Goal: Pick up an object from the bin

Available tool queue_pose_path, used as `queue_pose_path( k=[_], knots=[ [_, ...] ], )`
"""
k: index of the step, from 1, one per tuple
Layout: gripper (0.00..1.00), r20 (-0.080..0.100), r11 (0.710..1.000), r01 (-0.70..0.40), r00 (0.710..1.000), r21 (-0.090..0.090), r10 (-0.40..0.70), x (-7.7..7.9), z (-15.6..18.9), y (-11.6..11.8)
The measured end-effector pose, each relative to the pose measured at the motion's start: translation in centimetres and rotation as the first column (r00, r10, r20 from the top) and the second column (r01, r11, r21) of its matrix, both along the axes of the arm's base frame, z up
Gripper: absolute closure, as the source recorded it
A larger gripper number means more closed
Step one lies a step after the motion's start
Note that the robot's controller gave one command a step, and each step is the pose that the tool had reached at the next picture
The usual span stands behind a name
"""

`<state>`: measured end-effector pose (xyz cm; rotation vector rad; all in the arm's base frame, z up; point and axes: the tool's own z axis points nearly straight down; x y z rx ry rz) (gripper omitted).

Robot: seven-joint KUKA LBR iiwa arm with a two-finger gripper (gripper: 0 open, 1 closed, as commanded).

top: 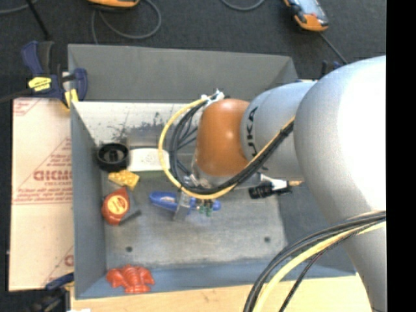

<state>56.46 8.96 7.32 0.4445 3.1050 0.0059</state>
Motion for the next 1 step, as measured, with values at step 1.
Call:
queue_pose_path(
  k=[1],
  knots=[
    [1.00,0.000,1.000,0.000,1.000,0.000,0.000,0.00,0.00,0.00]
  ],
)
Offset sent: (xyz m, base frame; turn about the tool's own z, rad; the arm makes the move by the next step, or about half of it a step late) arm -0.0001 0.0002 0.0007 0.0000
